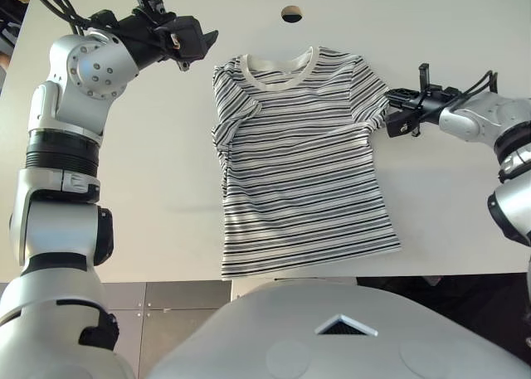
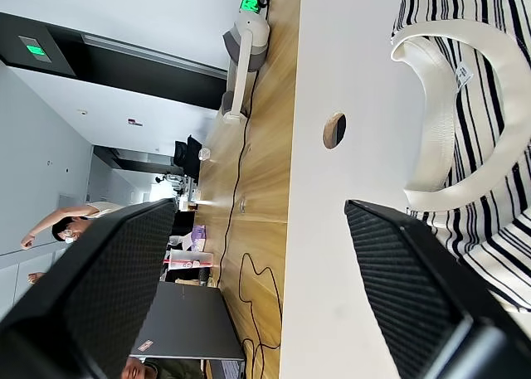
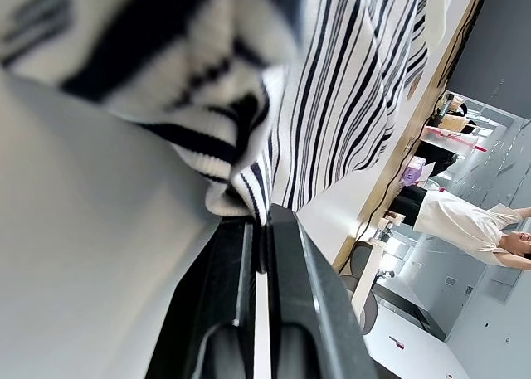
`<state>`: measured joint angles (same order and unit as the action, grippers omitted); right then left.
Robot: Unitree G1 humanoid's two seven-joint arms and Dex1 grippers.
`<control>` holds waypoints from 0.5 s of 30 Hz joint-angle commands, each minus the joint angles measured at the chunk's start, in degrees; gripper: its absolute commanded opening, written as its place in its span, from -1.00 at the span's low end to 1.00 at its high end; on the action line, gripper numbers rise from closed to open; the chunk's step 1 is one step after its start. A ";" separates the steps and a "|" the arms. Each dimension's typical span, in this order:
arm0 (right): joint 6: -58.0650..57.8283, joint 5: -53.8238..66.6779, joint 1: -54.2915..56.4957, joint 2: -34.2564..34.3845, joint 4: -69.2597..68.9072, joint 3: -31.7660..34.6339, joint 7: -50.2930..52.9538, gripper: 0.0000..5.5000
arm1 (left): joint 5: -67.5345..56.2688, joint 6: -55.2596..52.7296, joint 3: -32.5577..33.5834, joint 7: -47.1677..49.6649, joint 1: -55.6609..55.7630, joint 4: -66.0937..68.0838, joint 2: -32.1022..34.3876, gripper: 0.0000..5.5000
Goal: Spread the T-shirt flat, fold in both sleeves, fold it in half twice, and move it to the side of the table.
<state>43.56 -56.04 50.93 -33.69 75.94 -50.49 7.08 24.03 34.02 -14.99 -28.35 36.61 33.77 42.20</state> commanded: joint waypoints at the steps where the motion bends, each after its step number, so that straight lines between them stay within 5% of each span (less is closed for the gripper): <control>1: -0.28 -1.21 -1.84 0.66 1.53 -1.04 -3.70 -0.95 | 0.93 -0.33 -0.05 0.32 -0.27 0.08 0.47 0.38; 15: 3.39 3.25 6.38 -0.54 -0.42 5.29 -5.98 -0.95 | 1.90 -0.40 -0.19 1.13 -0.42 0.50 -0.02 0.38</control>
<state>45.77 -53.07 55.57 -33.92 76.13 -45.71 1.79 25.14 33.95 -14.99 -27.81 36.36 33.86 42.18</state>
